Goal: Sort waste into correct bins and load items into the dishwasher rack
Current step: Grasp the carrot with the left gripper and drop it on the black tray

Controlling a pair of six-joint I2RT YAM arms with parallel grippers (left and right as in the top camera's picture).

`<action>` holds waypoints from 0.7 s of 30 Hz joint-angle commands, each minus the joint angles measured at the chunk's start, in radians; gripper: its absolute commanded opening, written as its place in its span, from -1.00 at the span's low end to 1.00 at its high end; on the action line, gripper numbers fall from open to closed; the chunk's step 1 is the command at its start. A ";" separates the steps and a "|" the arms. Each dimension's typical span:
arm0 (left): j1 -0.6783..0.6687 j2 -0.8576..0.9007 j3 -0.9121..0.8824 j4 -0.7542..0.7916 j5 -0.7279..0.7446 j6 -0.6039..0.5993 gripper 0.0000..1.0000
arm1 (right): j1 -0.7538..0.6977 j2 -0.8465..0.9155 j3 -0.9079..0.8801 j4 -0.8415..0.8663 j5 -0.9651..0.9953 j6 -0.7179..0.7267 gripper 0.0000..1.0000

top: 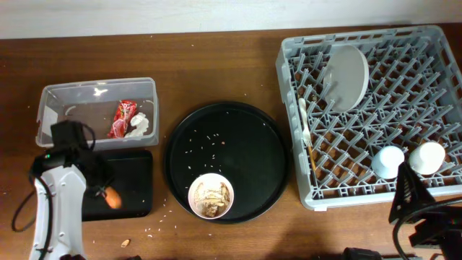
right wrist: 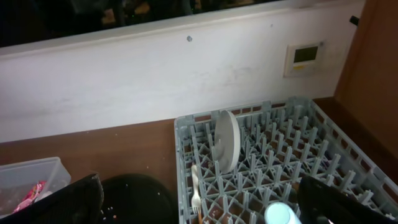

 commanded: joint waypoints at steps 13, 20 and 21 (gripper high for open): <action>-0.792 0.139 0.032 0.083 0.191 0.407 -0.17 | -0.002 0.001 0.000 0.005 0.003 0.004 0.97; -1.192 0.135 0.053 0.120 0.204 0.354 -0.17 | -0.002 0.000 0.000 0.005 0.003 0.004 0.97; -1.212 0.144 0.052 0.122 0.201 0.353 -0.21 | -0.002 0.001 0.000 0.005 0.003 0.004 0.97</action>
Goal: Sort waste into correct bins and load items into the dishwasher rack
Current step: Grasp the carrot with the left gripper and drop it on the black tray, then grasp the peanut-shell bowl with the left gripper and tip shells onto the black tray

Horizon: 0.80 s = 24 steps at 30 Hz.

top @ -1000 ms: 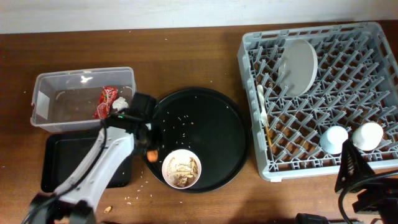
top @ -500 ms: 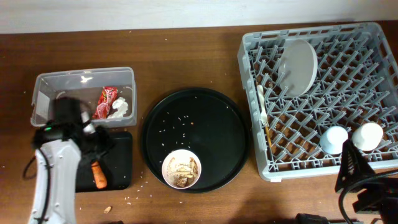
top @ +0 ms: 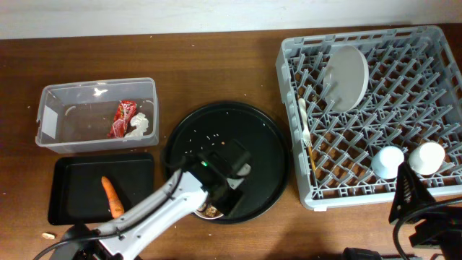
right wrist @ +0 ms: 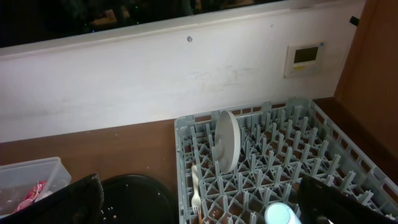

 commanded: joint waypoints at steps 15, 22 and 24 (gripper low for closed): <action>-0.136 0.072 0.130 -0.117 -0.240 -0.118 -0.31 | -0.002 0.001 0.000 0.005 0.002 0.003 0.97; -0.130 0.082 -0.100 0.039 -0.211 -0.209 -0.65 | -0.002 0.001 0.000 0.005 0.002 0.003 0.97; -0.130 0.082 -0.101 0.069 -0.195 -0.208 -0.99 | -0.002 0.001 0.000 0.005 0.002 0.003 0.97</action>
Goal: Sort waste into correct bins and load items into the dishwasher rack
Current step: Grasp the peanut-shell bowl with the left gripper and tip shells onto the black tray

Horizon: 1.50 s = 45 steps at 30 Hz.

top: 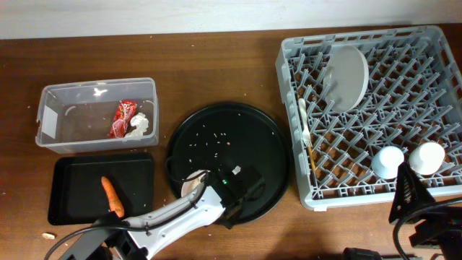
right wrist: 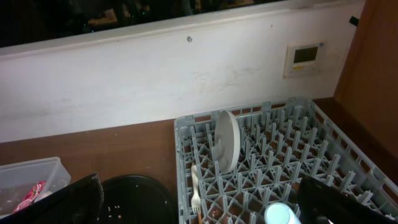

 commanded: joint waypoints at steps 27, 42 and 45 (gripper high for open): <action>1.430 -0.281 0.072 -0.149 0.840 0.340 -1.00 | -0.002 0.001 0.000 0.005 0.002 0.003 0.97; 1.975 -0.281 -0.405 0.085 1.704 0.692 -1.00 | -0.002 0.001 0.000 0.005 0.002 0.003 0.97; 1.980 -0.281 -0.408 0.099 1.704 0.692 -1.00 | -0.002 0.001 0.000 0.005 0.002 0.003 0.97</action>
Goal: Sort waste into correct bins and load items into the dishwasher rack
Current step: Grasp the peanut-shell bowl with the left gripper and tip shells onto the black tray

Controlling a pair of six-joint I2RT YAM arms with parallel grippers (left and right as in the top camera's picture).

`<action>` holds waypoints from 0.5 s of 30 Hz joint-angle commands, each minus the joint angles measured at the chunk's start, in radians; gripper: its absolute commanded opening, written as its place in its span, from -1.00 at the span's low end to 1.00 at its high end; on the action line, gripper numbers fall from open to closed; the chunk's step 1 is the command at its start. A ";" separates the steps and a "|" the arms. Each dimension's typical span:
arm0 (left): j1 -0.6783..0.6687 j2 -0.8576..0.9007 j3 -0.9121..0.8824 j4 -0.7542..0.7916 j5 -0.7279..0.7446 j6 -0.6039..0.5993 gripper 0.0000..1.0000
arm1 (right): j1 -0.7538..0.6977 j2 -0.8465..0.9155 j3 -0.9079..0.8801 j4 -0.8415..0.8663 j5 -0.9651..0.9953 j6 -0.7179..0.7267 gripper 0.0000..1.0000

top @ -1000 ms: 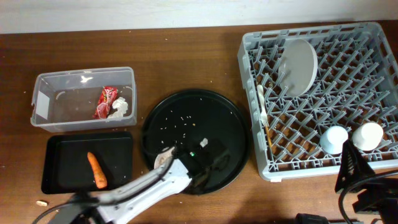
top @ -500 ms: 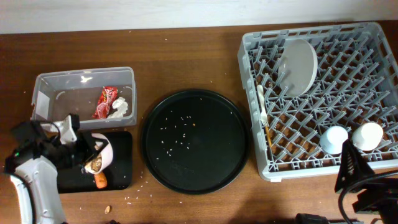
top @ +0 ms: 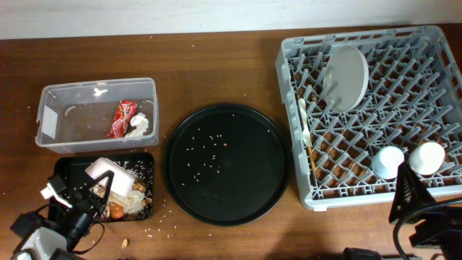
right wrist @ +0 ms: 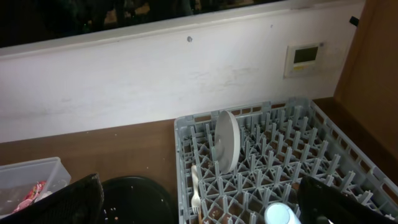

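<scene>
My left gripper (top: 97, 189) is shut on a white bowl (top: 112, 173), tipped over the black rectangular tray (top: 68, 170) at the front left. Food scraps (top: 136, 189) and a carrot (top: 115, 211) lie in that tray. The round black tray (top: 227, 162) holds only scattered grains. The grey dishwasher rack (top: 289, 87) carries a plate (top: 346, 68), a fork (top: 303, 119) and two cups (top: 388, 160). My right gripper (top: 415, 193) hangs open at the rack's front right corner; in the right wrist view its fingers (right wrist: 74, 199) stand wide apart over the rack (right wrist: 273, 155).
A clear plastic bin (top: 97, 84) behind the black tray holds a red wrapper (top: 124, 118) and white scraps. Crumbs lie on the wood in front of the tray. A white wall runs along the table's far edge.
The bowl has left the round tray's front edge and is now held tipped over the black rectangular tray. Food scraps now lie in that tray. The right arm has not moved.
My left gripper was over the black tray beside the carrot while the bowl of scraps stood on the round tray. Then the arm reached across to the bowl and was at it. Now the bowl is over the black tray, with its scraps lying there.
</scene>
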 commanded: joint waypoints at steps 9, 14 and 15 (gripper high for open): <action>-0.025 -0.010 -0.006 -0.041 -0.023 0.164 -1.00 | -0.002 0.001 0.000 0.005 0.002 0.004 0.97; -0.024 -0.010 -0.005 -0.018 -0.011 0.244 -1.00 | -0.002 0.001 0.000 0.005 0.002 0.004 0.97; -0.027 -0.009 -0.005 -0.036 0.003 0.127 -1.00 | -0.002 0.001 0.000 0.005 0.002 0.004 0.97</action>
